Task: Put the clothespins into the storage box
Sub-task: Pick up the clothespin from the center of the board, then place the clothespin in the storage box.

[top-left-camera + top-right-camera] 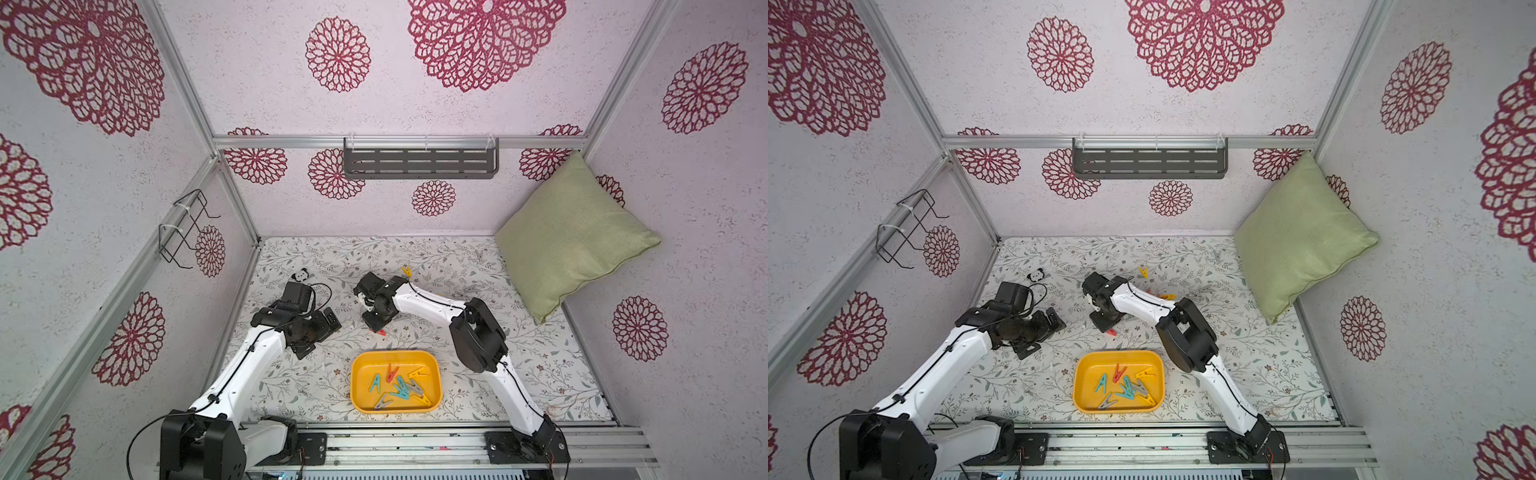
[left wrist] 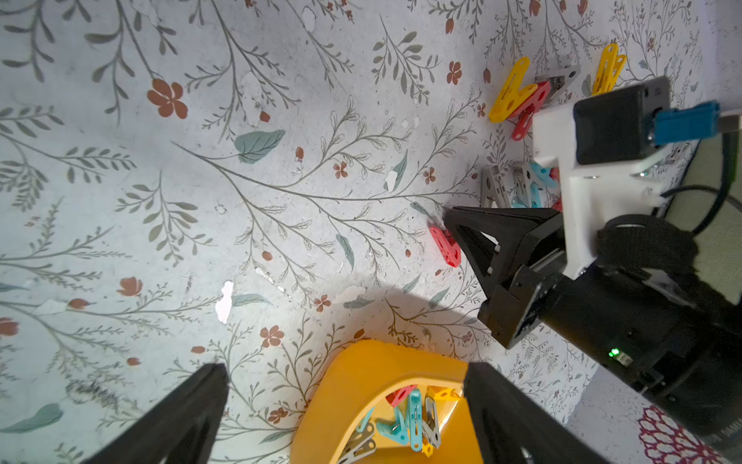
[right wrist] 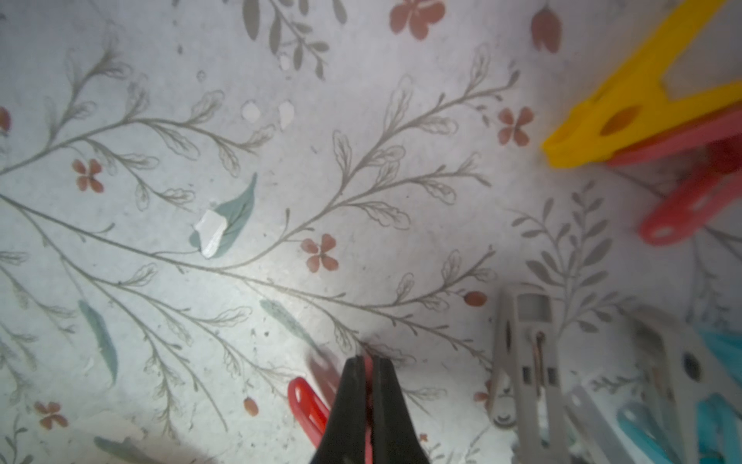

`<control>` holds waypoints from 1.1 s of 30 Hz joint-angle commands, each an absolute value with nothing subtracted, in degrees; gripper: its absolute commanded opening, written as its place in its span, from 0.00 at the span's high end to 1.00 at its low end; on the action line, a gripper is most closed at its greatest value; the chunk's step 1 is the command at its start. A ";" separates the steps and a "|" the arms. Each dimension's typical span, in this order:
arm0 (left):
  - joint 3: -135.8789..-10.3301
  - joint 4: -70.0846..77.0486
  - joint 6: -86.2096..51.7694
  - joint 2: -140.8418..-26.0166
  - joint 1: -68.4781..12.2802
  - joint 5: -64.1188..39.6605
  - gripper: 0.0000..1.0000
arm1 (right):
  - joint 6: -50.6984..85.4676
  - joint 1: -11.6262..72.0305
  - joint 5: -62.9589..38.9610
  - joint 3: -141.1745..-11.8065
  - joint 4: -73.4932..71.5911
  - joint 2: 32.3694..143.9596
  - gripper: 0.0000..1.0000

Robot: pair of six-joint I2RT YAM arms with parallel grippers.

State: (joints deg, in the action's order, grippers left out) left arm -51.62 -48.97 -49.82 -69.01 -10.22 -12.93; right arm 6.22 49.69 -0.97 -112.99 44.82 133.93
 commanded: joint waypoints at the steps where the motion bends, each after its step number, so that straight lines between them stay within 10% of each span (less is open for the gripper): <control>1: -52.56 -47.03 -50.61 -69.06 -9.84 -13.91 0.01 | 8.43 48.51 0.71 -112.70 45.08 126.03 0.98; 22: -52.65 -38.96 -57.40 -73.93 -17.09 -13.89 0.03 | 18.15 58.27 -7.91 -61.34 32.16 84.84 0.98; 33: -56.01 -37.84 -59.38 -76.79 -21.18 -12.48 0.03 | 20.16 58.45 -4.40 -57.54 29.78 79.54 0.59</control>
State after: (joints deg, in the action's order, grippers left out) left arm -53.34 -39.46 -58.76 -76.27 -21.02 -13.39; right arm 19.77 59.31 -5.98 -54.81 31.57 82.13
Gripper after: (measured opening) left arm 0.975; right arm 0.395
